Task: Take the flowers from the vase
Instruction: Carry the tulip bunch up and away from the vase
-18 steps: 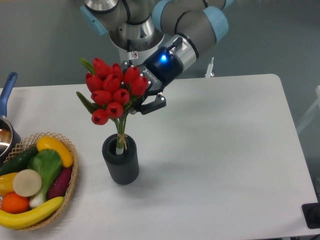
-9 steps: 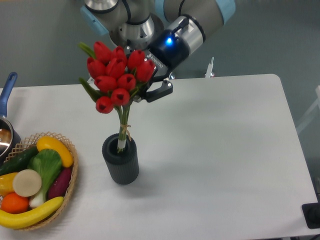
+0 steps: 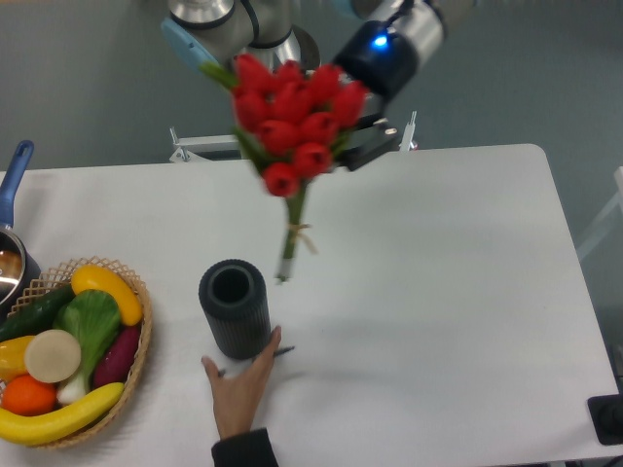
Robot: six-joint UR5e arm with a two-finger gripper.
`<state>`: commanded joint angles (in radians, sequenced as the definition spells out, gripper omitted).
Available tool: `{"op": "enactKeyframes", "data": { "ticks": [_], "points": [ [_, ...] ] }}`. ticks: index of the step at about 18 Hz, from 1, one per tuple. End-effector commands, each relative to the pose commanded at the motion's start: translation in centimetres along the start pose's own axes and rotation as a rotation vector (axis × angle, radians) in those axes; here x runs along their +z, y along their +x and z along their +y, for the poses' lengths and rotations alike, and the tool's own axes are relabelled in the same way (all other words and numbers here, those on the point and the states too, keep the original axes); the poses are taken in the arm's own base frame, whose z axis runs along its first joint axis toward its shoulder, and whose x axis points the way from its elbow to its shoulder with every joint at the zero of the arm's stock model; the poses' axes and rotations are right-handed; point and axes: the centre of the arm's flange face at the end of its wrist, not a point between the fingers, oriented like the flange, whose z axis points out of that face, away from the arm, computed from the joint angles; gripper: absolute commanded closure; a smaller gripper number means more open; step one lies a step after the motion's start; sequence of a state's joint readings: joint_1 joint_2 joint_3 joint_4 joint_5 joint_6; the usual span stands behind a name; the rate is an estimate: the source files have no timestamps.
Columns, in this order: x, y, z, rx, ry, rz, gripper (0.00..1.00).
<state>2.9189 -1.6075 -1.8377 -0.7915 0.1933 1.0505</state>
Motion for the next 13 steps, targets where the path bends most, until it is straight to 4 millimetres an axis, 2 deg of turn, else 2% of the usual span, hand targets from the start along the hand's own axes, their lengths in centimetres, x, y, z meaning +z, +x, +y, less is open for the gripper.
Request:
{"op": "enactKeyframes", "data": {
  "ticks": [1,6,10,13],
  "points": [
    [-1.8,-1.6,0.5,0.019,0.002,-0.038,0.54],
    [-3.0,-5.1,1.4,0.039,-0.002,-0.066,0.54],
    [-2.8,-5.6,3.1,0.035,-0.071,-0.094,0.54],
    [-2.7,-5.6,3.2,0.045,-0.083,-0.098,0.54]
  ]
}}
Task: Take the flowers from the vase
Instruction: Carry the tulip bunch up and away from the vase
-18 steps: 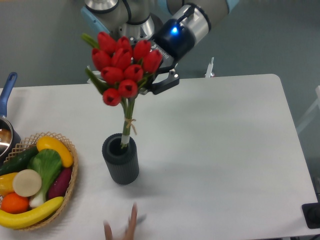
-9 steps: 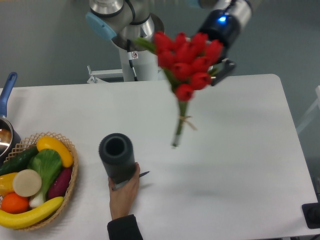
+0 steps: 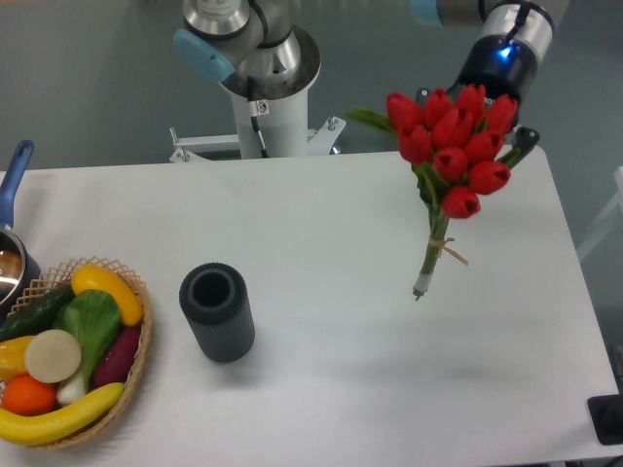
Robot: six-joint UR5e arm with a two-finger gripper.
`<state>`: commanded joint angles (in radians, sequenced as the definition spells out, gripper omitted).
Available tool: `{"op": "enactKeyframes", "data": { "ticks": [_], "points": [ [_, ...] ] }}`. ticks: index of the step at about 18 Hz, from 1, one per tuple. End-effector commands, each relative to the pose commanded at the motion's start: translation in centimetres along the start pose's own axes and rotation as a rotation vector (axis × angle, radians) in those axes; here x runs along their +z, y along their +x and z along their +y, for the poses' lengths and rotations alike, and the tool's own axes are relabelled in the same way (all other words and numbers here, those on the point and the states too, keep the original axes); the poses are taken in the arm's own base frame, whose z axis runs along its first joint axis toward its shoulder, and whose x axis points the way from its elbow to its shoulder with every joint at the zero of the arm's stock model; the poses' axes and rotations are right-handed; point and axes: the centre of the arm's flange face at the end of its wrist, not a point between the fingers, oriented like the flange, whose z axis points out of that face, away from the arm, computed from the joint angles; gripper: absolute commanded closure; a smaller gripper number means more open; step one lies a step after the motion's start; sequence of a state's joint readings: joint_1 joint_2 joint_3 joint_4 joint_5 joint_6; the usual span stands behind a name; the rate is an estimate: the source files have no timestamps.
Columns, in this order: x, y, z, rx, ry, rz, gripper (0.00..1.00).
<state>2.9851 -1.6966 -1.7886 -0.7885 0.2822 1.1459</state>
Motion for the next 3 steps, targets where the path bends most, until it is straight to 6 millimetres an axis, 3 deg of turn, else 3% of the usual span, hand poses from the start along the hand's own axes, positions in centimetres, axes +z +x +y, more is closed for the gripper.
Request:
{"op": "enactKeyframes", "data": {
  "ticks": [3],
  "points": [
    [0.09,0.21,0.10,-0.004,0.000,0.002,0.54]
  ]
}}
